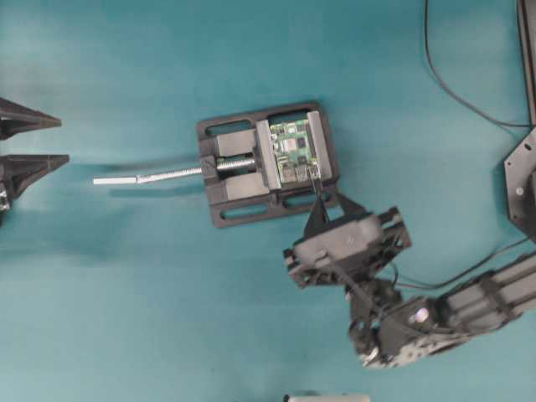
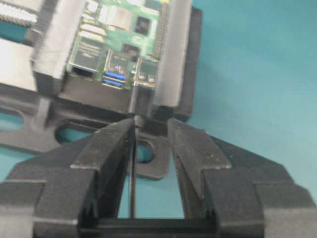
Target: Insert the USB into the fixed PCB.
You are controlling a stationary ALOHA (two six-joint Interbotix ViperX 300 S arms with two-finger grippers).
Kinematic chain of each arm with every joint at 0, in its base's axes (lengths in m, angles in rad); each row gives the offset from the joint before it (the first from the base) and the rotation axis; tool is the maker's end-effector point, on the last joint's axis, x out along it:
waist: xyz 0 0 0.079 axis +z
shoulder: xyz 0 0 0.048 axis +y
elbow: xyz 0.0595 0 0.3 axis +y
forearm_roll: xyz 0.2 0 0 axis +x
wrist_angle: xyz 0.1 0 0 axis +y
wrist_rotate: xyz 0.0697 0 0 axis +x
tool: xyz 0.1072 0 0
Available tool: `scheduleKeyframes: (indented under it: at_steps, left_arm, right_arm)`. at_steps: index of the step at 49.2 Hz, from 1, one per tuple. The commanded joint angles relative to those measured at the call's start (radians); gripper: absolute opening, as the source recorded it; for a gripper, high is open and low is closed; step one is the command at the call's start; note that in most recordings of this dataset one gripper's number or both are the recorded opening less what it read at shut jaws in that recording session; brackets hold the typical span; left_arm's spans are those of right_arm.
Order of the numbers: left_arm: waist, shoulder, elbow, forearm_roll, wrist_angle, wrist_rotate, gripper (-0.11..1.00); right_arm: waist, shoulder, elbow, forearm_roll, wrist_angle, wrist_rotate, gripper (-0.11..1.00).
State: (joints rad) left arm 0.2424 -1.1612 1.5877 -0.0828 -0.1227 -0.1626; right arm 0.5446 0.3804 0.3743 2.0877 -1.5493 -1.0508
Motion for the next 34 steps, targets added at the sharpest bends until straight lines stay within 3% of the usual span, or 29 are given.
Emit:
scheduleKeyframes:
  at_steps: [1, 9, 21, 28, 34]
  left_arm:
    - [0.002, 0.006, -0.014, 0.003, -0.005, -0.011, 0.93]
    - [0.002, 0.006, -0.014, 0.005, -0.005, -0.011, 0.93]
    - [0.002, 0.006, -0.012, 0.005, -0.005, -0.011, 0.93]
    - [0.002, 0.006, -0.014, 0.003, -0.005, -0.011, 0.93]
    - [0.002, 0.006, -0.012, 0.003, -0.005, -0.011, 0.93]
  right_arm:
    - [0.002, -0.080, 0.046, -0.020, 0.049, 0.005, 0.41]
    - [0.000, -0.198, 0.202, -0.083, 0.179, 0.025, 0.41]
    - [-0.035, -0.410, 0.476, -0.245, 0.368, 0.103, 0.41]
    - [-0.104, -0.512, 0.607, -0.390, 0.486, 0.132, 0.40]
    - [-0.235, -0.603, 0.690, -0.554, 0.646, 0.132, 0.34]
